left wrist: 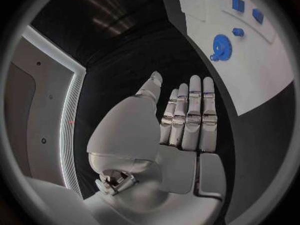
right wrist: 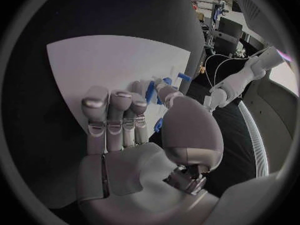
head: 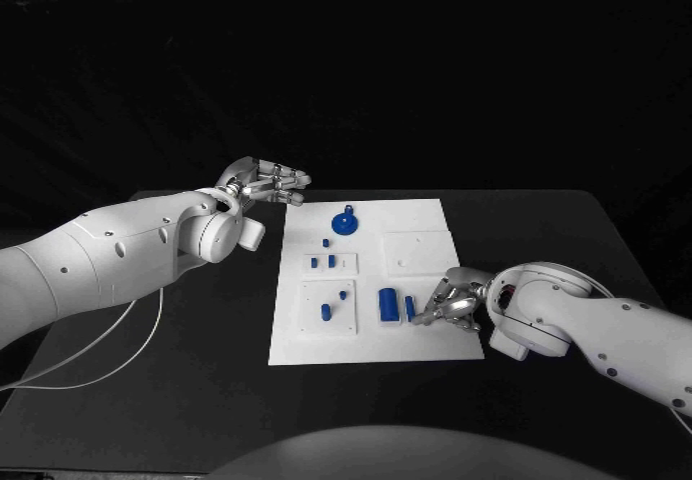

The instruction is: Assemble the parts on the task board

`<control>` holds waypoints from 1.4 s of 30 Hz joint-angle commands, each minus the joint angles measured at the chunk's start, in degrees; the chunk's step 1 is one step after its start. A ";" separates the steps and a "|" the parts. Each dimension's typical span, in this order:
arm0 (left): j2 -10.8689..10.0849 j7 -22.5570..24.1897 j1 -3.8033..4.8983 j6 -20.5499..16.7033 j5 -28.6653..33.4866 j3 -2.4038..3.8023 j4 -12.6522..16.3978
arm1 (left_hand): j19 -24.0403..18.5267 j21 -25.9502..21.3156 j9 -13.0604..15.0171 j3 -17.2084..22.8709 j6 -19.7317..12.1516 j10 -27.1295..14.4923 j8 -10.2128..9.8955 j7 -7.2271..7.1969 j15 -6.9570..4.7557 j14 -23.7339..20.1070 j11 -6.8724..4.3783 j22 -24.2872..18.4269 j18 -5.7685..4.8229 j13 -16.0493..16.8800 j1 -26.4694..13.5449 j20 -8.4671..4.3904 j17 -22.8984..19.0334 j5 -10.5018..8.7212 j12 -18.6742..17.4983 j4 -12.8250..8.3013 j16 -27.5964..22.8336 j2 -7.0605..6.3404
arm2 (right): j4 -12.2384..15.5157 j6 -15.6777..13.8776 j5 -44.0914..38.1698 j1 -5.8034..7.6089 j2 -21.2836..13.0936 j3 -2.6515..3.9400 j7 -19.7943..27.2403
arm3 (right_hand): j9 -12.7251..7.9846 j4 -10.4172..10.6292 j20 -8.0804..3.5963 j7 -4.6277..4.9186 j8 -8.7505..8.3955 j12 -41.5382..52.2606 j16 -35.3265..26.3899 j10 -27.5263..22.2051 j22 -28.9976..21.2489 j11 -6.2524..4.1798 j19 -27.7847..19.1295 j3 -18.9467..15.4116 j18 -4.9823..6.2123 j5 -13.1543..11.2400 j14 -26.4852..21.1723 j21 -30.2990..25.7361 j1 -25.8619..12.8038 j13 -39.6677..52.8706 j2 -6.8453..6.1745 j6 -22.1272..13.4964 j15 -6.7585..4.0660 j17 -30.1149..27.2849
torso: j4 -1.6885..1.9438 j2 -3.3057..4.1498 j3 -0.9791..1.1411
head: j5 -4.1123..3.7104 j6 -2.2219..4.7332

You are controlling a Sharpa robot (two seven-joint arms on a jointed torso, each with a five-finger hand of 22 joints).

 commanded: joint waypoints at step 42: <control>0.87 2.48 0.38 -3.01 7.70 0.05 -1.72 | -3.58 0.26 -0.01 0.60 0.74 -0.54 -0.05 -0.56 1.29 -5.11 -0.02 -2.84 -0.65 0.02 0.67 1.30 -2.66 0.36 -0.08 -0.14 -0.50 0.63 | -21.84 -13.65 28.39 7.77 6.03 2.55 34.96 | -12.55 -3.36 3.20 3.69 0.05 -17.04 -8.67 -9.21 -12.39 3.34 -2.89 -35.49 2.16 17.39 -7.95 -29.44 8.39 -15.05 10.91 -7.77 3.27 -8.05 | -0.11 -2.26 -1.30 | -2.45 9.82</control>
